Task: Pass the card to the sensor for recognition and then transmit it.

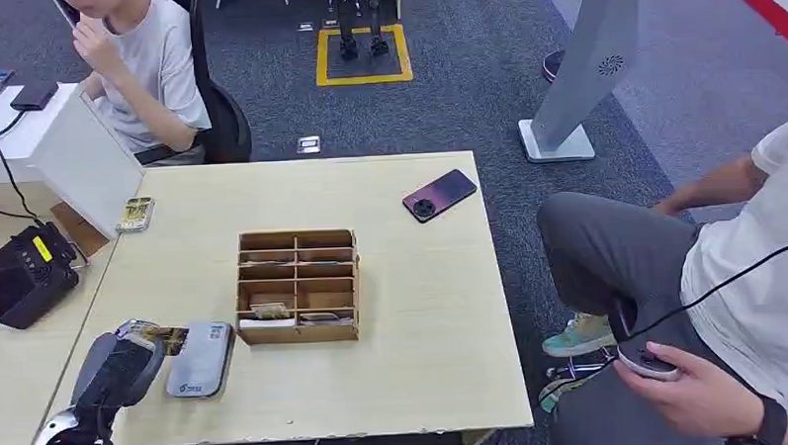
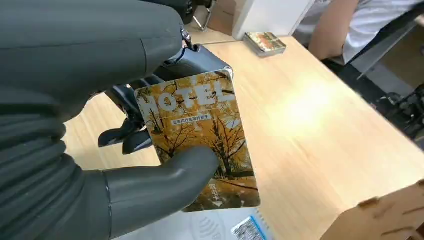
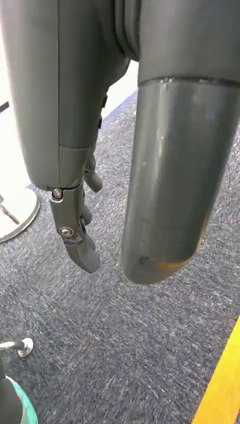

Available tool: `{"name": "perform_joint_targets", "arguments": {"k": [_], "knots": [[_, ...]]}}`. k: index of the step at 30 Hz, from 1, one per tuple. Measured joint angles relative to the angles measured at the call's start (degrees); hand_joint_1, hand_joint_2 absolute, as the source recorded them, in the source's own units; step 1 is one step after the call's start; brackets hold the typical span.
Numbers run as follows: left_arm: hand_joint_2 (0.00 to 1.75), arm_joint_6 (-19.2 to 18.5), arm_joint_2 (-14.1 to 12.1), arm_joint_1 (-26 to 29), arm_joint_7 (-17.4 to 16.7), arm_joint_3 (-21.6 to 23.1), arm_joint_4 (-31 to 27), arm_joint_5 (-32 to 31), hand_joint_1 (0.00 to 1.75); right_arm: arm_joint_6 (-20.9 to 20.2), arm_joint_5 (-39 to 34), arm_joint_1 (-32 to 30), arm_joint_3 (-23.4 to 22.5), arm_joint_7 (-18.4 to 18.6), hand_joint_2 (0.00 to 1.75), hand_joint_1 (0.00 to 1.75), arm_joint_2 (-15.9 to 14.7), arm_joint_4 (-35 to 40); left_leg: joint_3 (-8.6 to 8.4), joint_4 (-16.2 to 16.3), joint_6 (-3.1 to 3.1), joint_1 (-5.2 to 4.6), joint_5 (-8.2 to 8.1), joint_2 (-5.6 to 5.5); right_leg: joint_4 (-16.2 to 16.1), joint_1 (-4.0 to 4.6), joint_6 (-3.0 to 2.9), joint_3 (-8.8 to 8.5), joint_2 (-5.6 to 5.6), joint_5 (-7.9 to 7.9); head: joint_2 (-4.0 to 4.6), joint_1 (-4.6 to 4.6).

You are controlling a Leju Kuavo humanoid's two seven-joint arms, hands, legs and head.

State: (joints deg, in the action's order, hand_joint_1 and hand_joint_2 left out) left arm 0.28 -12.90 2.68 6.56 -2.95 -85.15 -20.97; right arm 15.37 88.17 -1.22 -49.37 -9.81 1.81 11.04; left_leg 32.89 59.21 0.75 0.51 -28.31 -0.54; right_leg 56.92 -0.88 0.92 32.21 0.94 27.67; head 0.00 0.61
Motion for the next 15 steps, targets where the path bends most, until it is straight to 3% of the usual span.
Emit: {"name": "perform_joint_targets", "arguments": {"k": [15], "knots": [[1.75, 1.1, 1.6, -0.3, -0.7, 1.7, 2.4, -4.5, 1.75, -0.1, 0.0, 0.1, -0.4, 0.0, 0.0, 0.0, 0.0, 0.0, -0.01, 0.0, 0.0, 0.0, 0.0, 0.0, 0.0, 0.0, 0.0, 0.0, 0.0, 0.0, 0.0, 0.02]]}}
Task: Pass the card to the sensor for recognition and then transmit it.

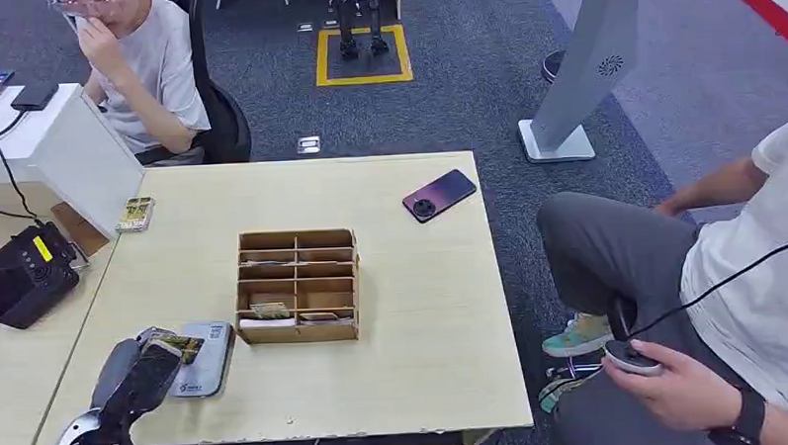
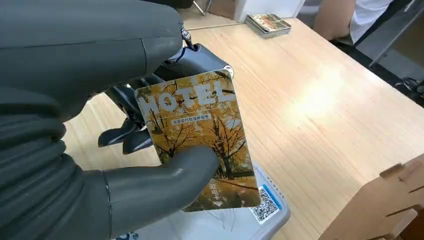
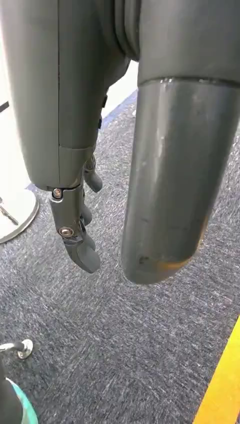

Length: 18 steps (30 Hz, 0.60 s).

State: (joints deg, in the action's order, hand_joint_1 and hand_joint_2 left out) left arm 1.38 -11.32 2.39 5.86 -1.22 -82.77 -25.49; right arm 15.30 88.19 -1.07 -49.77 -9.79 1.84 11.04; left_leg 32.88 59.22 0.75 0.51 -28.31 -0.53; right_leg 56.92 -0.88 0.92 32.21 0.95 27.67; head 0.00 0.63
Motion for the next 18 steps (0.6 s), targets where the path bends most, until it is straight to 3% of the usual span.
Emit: {"name": "perform_joint_targets", "arguments": {"k": [18], "knots": [[1.75, 4.7, 1.6, -2.1, -1.6, 1.2, 4.2, -8.2, 1.75, -0.2, 0.0, 0.1, 0.0, 0.2, 0.0, 0.0, 0.2, 0.0, -0.02, 0.0, 0.0, 0.0, 0.0, -0.01, 0.0, 0.0, 0.0, -0.03, -0.01, 0.0, 0.0, -0.02]]}}
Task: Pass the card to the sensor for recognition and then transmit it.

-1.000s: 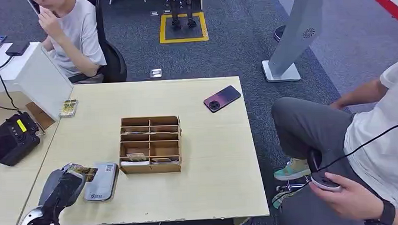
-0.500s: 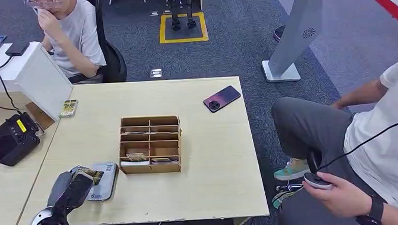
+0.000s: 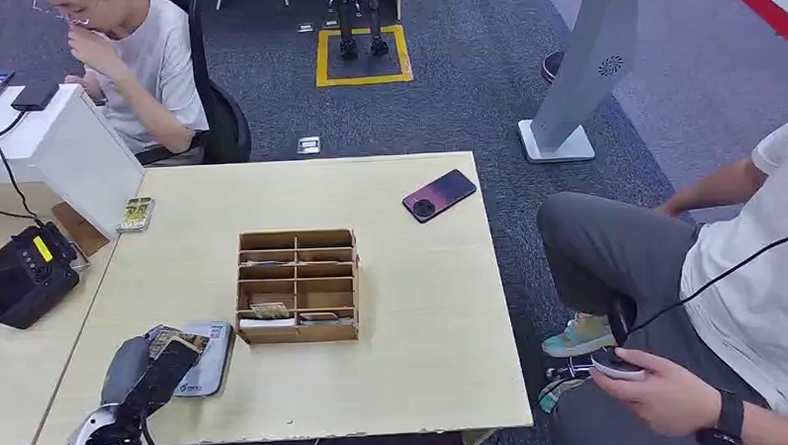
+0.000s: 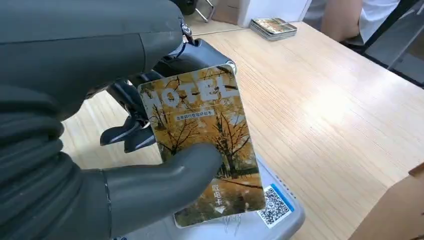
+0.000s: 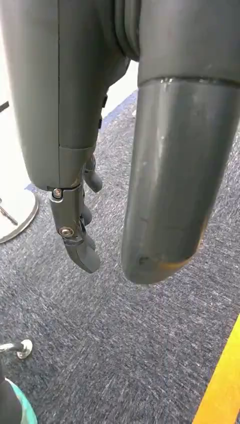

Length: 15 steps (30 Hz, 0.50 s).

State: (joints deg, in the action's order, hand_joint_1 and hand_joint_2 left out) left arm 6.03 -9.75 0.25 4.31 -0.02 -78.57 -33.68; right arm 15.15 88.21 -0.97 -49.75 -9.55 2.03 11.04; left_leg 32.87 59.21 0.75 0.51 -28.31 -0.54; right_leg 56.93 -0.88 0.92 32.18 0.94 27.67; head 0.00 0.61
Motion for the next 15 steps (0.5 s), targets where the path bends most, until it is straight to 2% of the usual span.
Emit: {"name": "perform_joint_targets", "arguments": {"k": [15], "knots": [[1.75, 0.6, 0.5, -0.3, -0.2, 0.0, 2.0, -2.4, 1.75, 0.0, 0.0, 0.0, 0.0, -0.2, 0.0, 0.0, 0.0, 0.0, -0.01, 0.0, 0.0, 0.0, 0.0, -0.01, 0.0, 0.0, 0.0, -0.04, -0.01, 0.0, 0.0, 0.0]]}}
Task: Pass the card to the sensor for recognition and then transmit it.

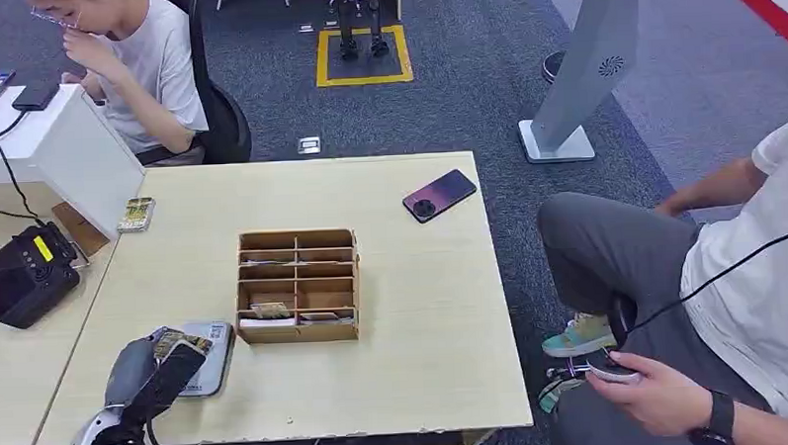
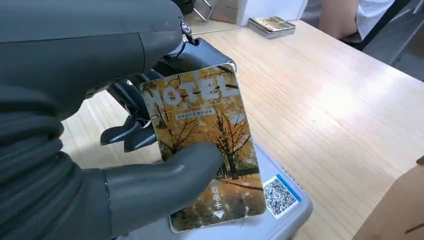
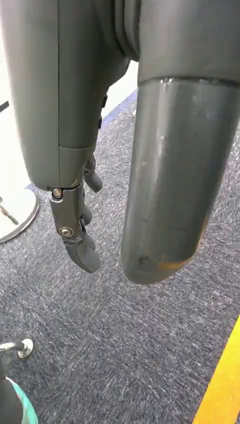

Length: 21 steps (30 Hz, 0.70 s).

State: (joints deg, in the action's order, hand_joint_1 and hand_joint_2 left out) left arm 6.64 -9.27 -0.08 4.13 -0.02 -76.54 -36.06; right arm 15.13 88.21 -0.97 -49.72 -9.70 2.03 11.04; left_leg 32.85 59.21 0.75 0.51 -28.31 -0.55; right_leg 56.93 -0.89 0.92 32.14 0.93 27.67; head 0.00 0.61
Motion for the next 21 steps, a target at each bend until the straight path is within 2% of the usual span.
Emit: {"name": "perform_joint_targets", "arguments": {"k": [21], "knots": [[1.75, 1.0, 1.3, -0.1, 0.0, 0.0, 1.8, -0.5, 1.75, 0.2, 0.0, 0.1, 0.0, -0.4, 0.0, 0.0, 0.1, 0.0, -0.06, 0.0, 0.0, -0.01, 0.0, -0.01, 0.0, 0.0, 0.0, -0.07, -0.01, 0.0, 0.0, 0.0]]}}
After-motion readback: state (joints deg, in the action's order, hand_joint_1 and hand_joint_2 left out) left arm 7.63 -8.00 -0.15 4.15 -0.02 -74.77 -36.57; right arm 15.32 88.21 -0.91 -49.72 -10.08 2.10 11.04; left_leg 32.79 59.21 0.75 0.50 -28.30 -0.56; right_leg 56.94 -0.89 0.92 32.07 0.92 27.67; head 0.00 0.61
